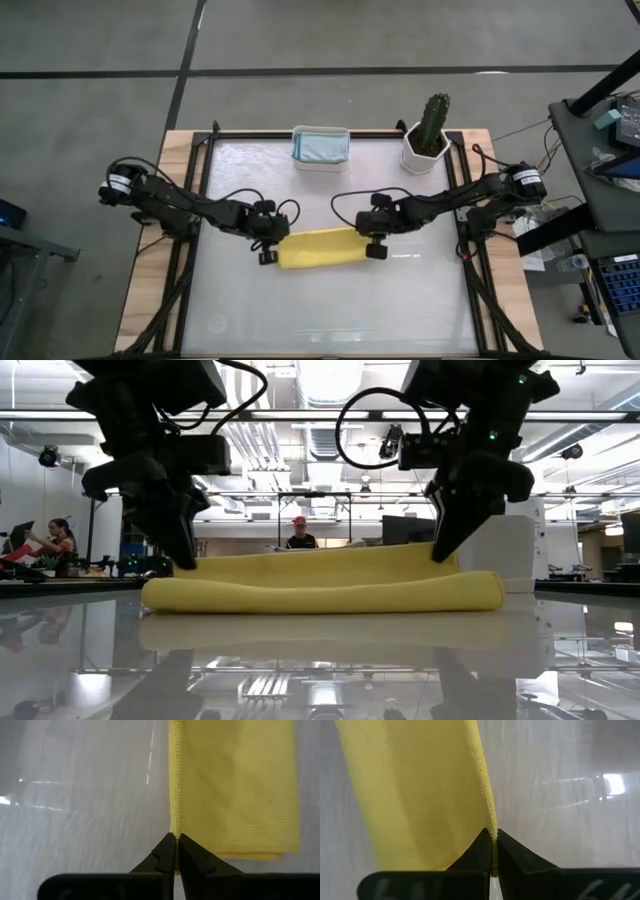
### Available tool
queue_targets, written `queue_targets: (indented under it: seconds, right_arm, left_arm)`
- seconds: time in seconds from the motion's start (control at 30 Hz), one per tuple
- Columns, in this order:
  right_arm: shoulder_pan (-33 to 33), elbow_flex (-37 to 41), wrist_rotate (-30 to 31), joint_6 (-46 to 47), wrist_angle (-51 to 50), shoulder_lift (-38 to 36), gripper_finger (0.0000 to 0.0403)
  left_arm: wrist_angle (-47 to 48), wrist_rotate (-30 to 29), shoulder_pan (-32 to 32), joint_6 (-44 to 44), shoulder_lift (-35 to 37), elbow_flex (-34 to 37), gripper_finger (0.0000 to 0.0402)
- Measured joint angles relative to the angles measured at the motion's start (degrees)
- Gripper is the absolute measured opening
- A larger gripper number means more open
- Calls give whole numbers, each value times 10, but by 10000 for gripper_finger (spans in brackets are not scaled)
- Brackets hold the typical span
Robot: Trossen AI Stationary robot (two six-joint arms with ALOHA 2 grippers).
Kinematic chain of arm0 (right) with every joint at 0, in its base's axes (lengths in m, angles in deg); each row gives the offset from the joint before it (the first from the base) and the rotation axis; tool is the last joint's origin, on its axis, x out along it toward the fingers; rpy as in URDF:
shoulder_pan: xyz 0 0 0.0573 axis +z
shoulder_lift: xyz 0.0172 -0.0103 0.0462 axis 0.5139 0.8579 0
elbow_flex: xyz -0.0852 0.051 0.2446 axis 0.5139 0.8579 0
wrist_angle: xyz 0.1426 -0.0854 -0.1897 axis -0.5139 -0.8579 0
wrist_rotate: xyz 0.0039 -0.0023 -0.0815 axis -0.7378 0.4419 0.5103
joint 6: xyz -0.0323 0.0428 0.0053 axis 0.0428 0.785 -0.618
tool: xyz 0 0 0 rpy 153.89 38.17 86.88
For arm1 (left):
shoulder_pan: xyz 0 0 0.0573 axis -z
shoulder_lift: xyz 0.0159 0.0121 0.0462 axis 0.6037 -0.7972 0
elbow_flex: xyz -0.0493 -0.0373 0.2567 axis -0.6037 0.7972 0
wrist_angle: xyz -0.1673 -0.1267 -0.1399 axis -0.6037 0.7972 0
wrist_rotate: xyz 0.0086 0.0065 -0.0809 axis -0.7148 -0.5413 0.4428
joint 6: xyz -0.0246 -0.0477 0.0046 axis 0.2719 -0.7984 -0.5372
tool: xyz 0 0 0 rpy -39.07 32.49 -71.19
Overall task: Fold microfiber towels
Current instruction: Fold the yellow cloth
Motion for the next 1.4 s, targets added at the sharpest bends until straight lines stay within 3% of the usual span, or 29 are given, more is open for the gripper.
queue_targets:
  seconds: [0.53, 0.83, 1.0, 1.2, 1.4]
  right_arm:
    - [0, 12, -1, -3, 2, 0, 10]
    - [0, 12, 0, 7, -8, 0, 52]
    - [0, -1, 13, 13, -47, 0, 79]
    - [-1, -20, 14, 13, -60, -1, 86]
    - [10, -17, 15, 20, 9, -5, 71]
  left_arm:
    - [-78, -79, 0, 2, -33, 17, 2]
    - [-87, -101, -3, 1, -41, 21, 5]
    - [-86, -106, -4, 3, -40, 21, 44]
    - [-66, -109, -4, 9, -36, 12, 110]
    - [-39, -106, 0, 19, -15, -5, 140]
